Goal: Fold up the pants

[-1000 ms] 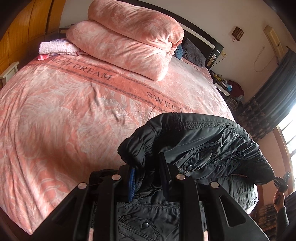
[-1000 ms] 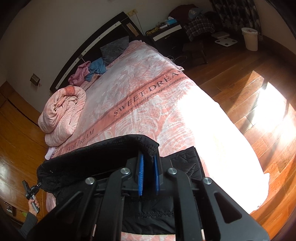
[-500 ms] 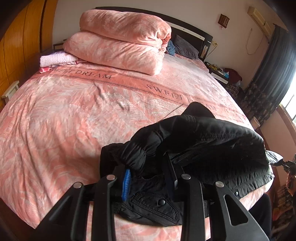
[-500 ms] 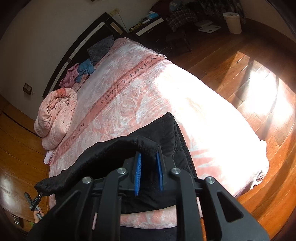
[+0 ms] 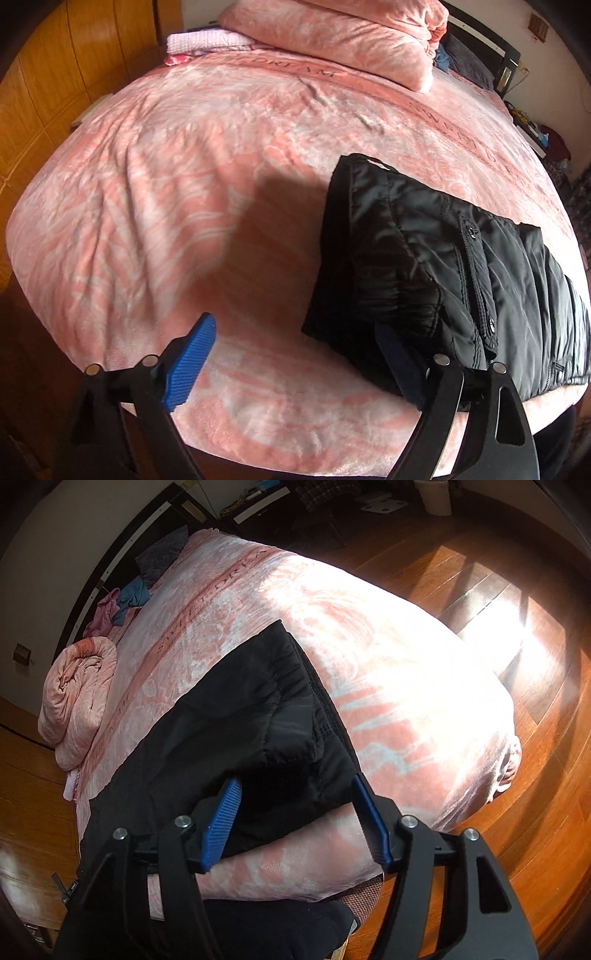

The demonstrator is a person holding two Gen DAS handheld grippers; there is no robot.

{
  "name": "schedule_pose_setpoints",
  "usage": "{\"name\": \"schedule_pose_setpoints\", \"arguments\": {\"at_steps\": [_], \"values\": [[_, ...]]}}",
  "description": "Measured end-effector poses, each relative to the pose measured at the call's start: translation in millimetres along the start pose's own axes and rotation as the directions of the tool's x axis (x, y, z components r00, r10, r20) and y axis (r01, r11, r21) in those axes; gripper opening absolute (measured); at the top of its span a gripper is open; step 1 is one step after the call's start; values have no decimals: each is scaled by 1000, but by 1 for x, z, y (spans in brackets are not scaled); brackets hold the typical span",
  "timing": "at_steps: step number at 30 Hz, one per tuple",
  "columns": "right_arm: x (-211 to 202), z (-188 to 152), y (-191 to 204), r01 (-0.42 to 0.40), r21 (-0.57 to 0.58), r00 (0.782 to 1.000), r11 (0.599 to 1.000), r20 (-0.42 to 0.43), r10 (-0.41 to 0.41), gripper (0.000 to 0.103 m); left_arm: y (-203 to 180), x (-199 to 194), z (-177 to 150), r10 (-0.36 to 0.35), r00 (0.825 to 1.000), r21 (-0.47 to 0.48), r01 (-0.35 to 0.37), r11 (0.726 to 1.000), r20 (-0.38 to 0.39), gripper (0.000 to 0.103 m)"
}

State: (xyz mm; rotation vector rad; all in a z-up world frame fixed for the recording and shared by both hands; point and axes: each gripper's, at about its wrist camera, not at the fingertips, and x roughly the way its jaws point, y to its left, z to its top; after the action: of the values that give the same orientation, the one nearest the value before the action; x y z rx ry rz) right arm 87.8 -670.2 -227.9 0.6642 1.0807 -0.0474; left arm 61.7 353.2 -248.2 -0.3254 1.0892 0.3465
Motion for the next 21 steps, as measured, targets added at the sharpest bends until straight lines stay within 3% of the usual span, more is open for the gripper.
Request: {"name": "schedule_pose_setpoints", "arguments": {"at_steps": [3,7,10,12,14,17,19,21], "values": [[-10,-13,-10,-48,77,998,996,34,46,69,21,-8,-4,-56,998,-120,61,991,39,89],[-16,-42,-17,-100,139,994,985,50,94,70,38,-10,-14,-196,978,-267,209,941,78,89],[-18,-64,-13,-131,156,991,979,50,125,72,53,-3,-26,-220,969,-406,247,880,111,94],[-18,-76,-7,-157,165,987,974,48,151,73,67,5,-38,-208,972,-521,236,820,112,94],[-18,-85,-5,-180,180,983,967,48,175,73,73,6,-46,-228,961,-571,277,773,158,94],[-16,-92,-3,-200,203,980,959,47,194,73,53,8,-40,-288,940,-488,340,804,182,94],[-13,-95,-4,-216,238,976,947,55,209,74,32,22,-33,-352,929,-434,365,824,113,94],[-12,-93,-8,-232,274,973,933,73,221,74,12,39,-31,-354,935,-388,334,859,21,93]]}}
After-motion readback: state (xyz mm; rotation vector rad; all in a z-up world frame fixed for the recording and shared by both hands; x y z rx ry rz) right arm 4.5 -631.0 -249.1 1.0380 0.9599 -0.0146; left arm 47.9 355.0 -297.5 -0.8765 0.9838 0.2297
